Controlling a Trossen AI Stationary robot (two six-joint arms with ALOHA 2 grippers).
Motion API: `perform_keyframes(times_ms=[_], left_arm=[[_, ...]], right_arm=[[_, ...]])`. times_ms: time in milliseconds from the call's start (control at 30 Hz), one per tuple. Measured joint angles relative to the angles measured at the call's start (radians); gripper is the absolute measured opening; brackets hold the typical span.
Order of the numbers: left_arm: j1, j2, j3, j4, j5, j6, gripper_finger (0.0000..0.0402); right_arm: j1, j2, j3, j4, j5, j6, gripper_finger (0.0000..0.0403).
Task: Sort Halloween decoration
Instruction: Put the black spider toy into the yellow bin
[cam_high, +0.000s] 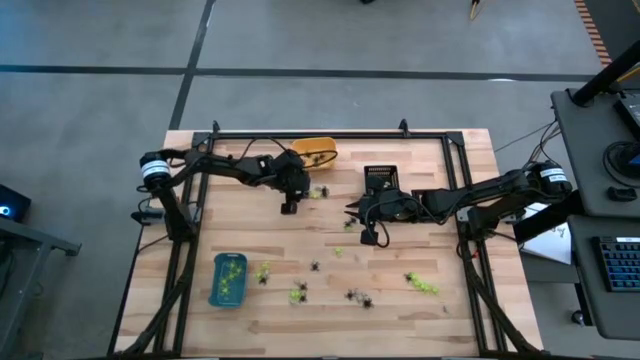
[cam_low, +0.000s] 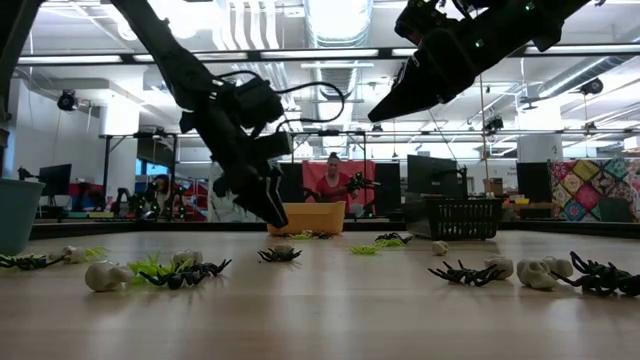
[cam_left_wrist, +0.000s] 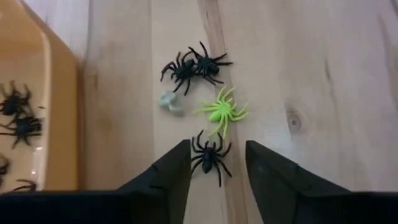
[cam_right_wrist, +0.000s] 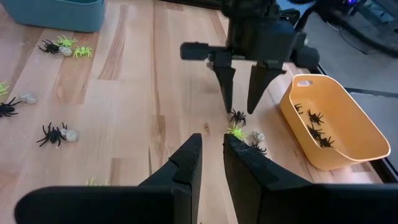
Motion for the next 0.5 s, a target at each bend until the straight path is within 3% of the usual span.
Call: perform_keyframes(times_ms=[500], left_arm=[[0.039, 0.027, -0.029, 0.032, -0.009, 0.023, 0.0153]], right_arm=[[0.000, 0.000, -0.001, 0.000, -0.002, 0.007, 0.0059]])
